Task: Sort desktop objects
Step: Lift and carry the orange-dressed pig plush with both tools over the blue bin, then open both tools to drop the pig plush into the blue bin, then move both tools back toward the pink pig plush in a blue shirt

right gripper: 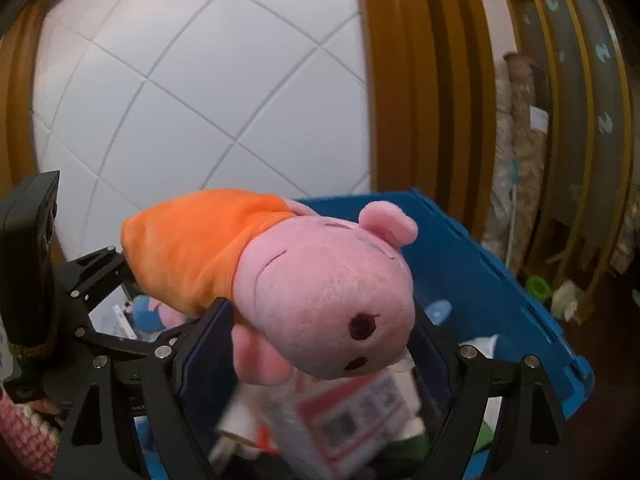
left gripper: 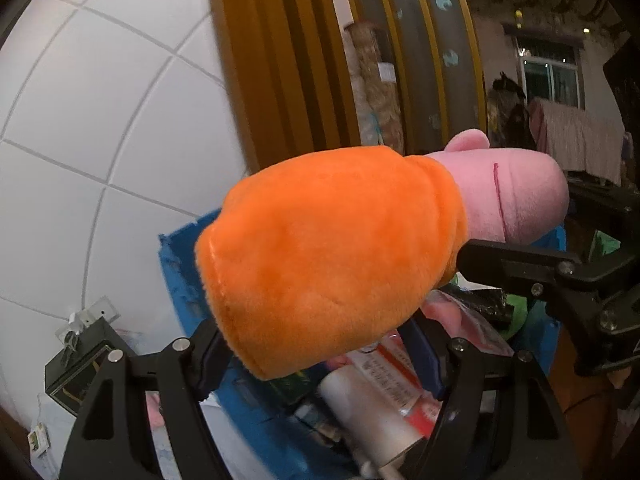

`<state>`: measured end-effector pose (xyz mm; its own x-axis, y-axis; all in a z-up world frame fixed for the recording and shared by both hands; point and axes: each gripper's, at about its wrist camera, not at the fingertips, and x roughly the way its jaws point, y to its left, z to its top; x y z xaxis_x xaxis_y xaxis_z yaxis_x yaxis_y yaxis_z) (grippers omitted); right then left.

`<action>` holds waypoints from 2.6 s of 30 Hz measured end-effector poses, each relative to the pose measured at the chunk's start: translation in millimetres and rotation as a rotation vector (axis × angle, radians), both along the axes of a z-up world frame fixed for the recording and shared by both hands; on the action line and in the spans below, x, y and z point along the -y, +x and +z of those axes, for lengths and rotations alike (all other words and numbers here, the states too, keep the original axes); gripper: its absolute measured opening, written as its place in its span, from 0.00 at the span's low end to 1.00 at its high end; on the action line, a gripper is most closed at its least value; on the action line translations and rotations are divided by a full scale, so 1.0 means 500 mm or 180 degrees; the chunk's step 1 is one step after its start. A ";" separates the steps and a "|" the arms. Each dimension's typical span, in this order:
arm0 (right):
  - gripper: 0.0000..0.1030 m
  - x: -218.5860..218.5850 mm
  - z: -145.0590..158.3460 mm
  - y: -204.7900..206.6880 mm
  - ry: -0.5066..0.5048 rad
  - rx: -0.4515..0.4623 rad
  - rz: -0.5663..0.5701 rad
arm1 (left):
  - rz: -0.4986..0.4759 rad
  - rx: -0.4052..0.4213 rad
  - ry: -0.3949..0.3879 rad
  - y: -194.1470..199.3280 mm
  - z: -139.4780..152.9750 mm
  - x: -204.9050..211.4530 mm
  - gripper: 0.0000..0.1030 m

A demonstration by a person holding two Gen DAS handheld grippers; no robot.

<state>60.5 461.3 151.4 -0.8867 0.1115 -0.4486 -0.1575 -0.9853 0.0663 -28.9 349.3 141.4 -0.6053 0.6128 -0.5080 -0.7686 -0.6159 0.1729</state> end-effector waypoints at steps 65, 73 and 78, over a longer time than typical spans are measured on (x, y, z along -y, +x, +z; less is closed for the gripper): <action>1.00 0.474 -0.105 -0.329 -0.0069 0.0341 0.0940 | 0.2430 0.0919 0.0434 -0.262 -0.145 0.734 0.86; 1.00 0.471 -0.216 -0.538 -0.0104 0.0823 0.0781 | 0.2545 0.1358 0.0308 -0.456 -0.268 0.754 0.86; 1.00 0.468 -0.313 -0.664 -0.0117 0.1118 0.0612 | 0.2672 0.1604 0.0084 -0.624 -0.366 0.745 0.86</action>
<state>-271.4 227.5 -5.3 -0.6819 -0.0633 -0.7287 0.0102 -0.9970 0.0770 -340.8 -23.3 -41.8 -0.5656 0.0969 -0.8190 -0.0587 -0.9953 -0.0772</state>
